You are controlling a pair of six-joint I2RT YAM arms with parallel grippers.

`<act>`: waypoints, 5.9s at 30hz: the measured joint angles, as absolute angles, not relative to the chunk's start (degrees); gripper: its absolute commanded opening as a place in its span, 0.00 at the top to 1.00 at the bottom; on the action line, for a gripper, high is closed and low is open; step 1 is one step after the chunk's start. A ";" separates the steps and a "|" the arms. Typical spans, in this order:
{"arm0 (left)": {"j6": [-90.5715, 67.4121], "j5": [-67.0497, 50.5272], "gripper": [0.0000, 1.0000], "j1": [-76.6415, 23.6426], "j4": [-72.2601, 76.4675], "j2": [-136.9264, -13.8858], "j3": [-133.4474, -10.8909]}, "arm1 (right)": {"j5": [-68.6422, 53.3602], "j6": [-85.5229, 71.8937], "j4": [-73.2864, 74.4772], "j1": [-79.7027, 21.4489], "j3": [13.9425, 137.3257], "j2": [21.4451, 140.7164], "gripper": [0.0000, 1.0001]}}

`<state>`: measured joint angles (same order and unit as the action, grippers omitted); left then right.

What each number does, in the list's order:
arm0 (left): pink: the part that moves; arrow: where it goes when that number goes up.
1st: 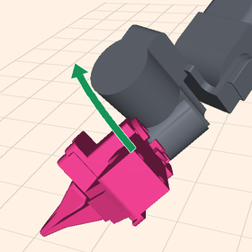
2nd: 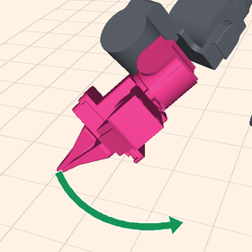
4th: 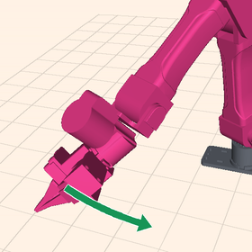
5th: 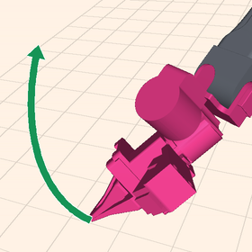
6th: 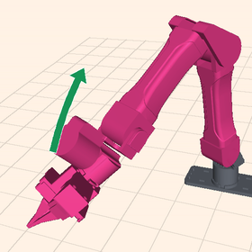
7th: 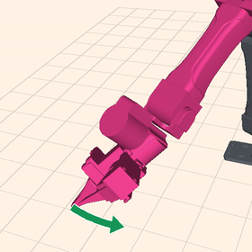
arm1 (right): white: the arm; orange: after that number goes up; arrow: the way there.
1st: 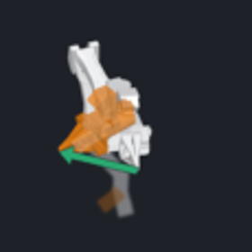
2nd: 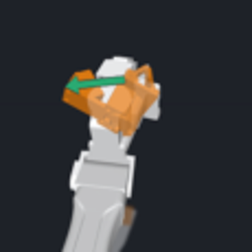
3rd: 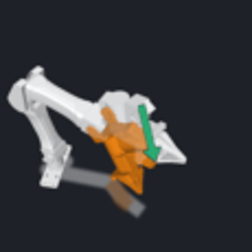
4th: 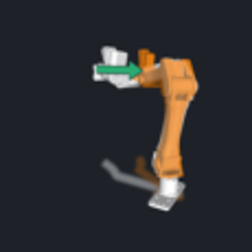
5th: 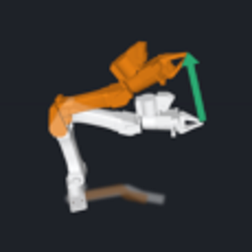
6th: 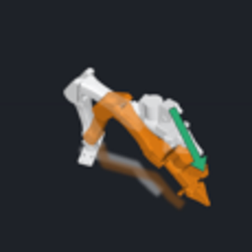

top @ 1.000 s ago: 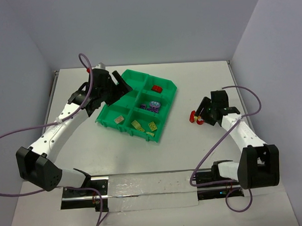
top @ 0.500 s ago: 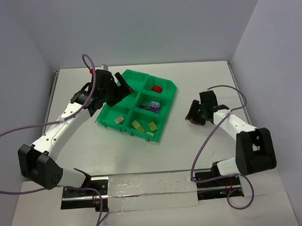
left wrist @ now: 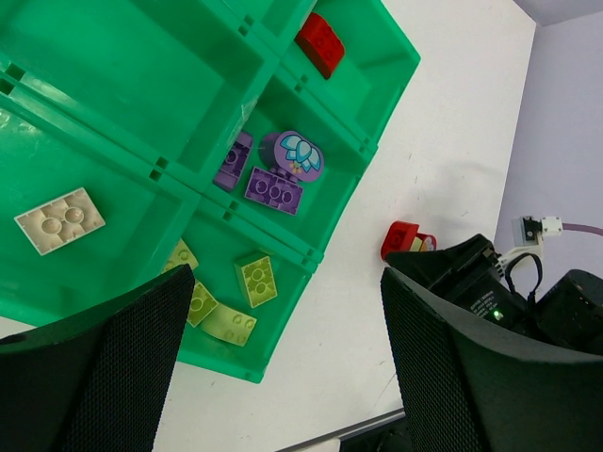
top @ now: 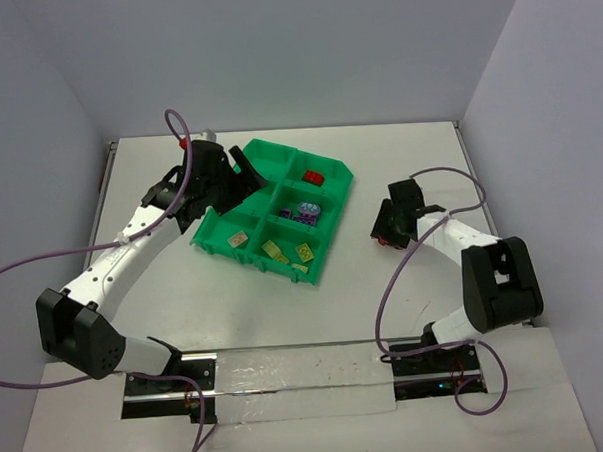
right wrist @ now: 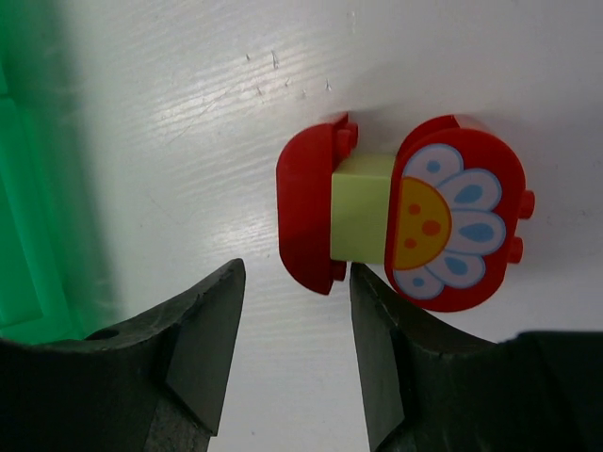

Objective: Sort the legos into containers by color

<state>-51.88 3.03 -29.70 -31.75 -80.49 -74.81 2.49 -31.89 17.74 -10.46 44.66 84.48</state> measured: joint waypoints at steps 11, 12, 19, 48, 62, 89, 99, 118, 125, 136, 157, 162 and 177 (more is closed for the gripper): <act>-51.86 3.09 0.13 -29.95 -32.03 -80.49 -74.81 | -11.13 -26.64 13.93 -12.66 47.51 85.02 0.33; -51.86 3.07 0.13 -29.95 -32.04 -80.49 -74.81 | -11.73 -25.95 13.76 -12.84 48.23 84.75 0.32; -51.85 3.01 0.13 -29.95 -32.03 -80.49 -74.81 | -4.78 -27.48 13.73 -8.52 48.75 80.93 0.29; -51.59 2.42 0.14 -30.13 -32.45 -80.86 -74.81 | -6.82 -28.78 18.97 -12.49 43.38 80.03 0.25; -51.55 2.37 0.14 -30.39 -32.45 -80.86 -74.81 | -0.20 -31.88 22.17 -12.12 47.14 77.32 0.23; -50.36 2.39 0.14 -30.65 -32.42 -80.65 -74.17 | 11.14 -51.31 35.60 -12.05 59.53 90.05 0.00; -50.30 3.04 0.14 -30.65 -32.70 -79.75 -73.31 | 10.96 -56.57 36.29 -12.05 59.53 93.15 0.02; -50.28 3.62 0.14 -30.65 -32.92 -79.17 -72.96 | 9.34 -60.70 36.29 -12.05 59.53 97.03 0.12; -50.14 4.02 0.14 -30.67 -33.69 -78.96 -72.49 | 9.25 -61.67 36.06 -12.05 59.51 97.06 0.24; -50.11 4.72 0.14 -30.66 -34.30 -78.12 -71.97 | 9.45 -62.13 35.22 -12.05 58.67 96.53 0.48; -48.50 3.20 0.14 -30.77 -33.57 -78.95 -72.01 | 10.76 -58.77 35.34 -12.05 57.74 90.26 0.61; -47.32 -0.24 0.14 -32.47 -32.24 -81.89 -73.64 | 10.74 -57.14 35.68 -12.05 57.76 87.90 0.61; -47.64 -20.08 0.05 -38.51 -13.36 -90.27 -70.26 | 4.86 -51.32 35.70 -12.40 58.87 79.39 0.61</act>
